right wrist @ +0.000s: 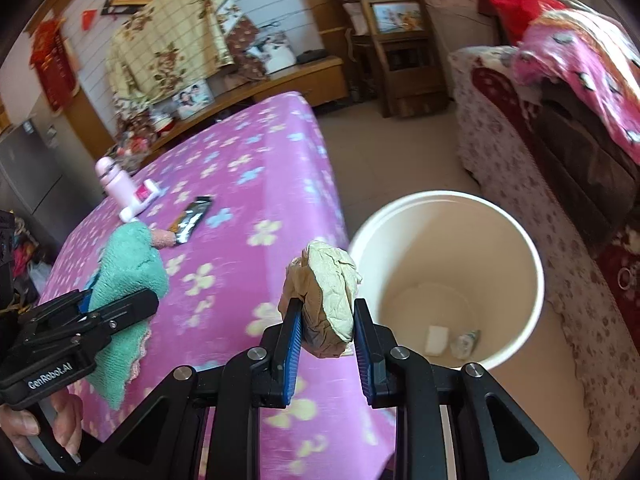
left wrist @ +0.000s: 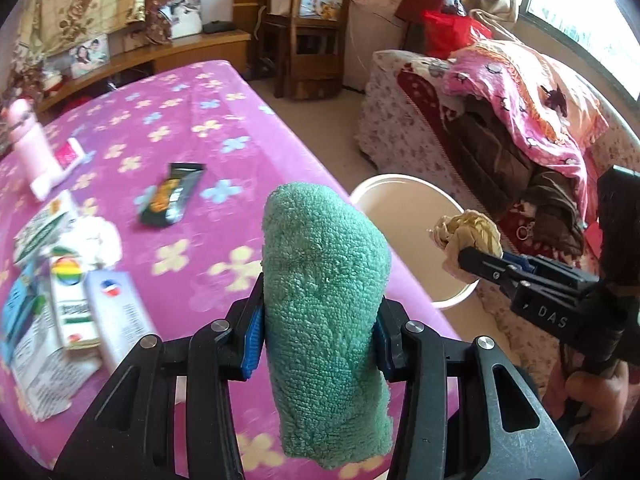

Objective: Collect trash
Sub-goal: 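Carry towel and crumpled paper over the bucket and open both tools, then move both tools back toward the medicine boxes on the table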

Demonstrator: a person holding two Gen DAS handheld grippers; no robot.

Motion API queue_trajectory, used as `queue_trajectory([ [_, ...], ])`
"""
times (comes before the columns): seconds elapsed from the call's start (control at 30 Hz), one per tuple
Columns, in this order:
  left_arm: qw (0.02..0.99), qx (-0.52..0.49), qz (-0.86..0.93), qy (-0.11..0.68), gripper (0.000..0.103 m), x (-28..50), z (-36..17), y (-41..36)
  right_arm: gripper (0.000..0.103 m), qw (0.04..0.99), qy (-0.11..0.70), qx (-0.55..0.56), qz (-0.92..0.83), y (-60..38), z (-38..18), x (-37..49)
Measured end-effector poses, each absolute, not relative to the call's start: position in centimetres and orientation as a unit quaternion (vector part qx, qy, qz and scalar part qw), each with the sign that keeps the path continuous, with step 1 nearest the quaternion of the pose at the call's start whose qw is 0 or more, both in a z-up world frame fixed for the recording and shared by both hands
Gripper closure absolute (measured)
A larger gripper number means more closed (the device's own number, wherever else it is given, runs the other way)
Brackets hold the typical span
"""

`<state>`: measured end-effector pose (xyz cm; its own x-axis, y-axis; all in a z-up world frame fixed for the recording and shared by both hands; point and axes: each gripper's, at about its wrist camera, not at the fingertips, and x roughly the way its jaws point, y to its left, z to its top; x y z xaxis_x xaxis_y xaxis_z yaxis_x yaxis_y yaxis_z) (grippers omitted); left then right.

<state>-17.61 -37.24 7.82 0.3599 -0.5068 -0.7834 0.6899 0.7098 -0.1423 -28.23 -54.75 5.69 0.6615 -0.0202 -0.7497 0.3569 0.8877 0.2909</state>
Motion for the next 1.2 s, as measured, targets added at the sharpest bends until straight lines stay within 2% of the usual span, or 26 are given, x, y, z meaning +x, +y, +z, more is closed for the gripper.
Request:
queue_trajectory([
  [0.4, 0.793, 0.099, -0.393, 0.455, 0.06, -16.5, 5.8, -44.6, 0.08, 0.863, 0.416, 0.241, -0.157, -60.6, 2.9, -28.8],
  [0.8, 0.786, 0.085, -0.405, 0.459, 0.056, -16.1, 4.5, -48.1, 0.08, 0.847, 0.43, 0.257, -0.178, -62.9, 0.9, -28.5],
  [0.87, 0.78, 0.068, -0.412, 0.466, 0.05, -15.9, 4.3, -48.3, 0.07, 0.845, 0.43, 0.259, -0.186, -63.2, 0.8, -28.4],
  [0.9, 0.778, 0.056, -0.416, 0.468, 0.048, -15.7, 4.2, -48.2, 0.055, 0.843, 0.431, 0.259, -0.192, -63.3, 0.7, -28.4],
  [0.93, 0.777, 0.047, -0.418, 0.468, 0.041, -15.6, 4.2, -48.2, 0.05, 0.843, 0.428, 0.26, -0.194, -63.5, 0.7, -28.5],
  [1.0, 0.781, 0.037, -0.42, 0.461, 0.035, -15.6, 4.4, -48.0, 0.05, 0.845, 0.423, 0.261, -0.196, -63.7, 0.8, -28.6],
  [1.2, 0.787, 0.046, -0.419, 0.451, 0.035, -16.1, 4.9, -47.7, 0.05, 0.84, 0.43, 0.267, -0.196, -63.7, 0.5, -28.7],
])
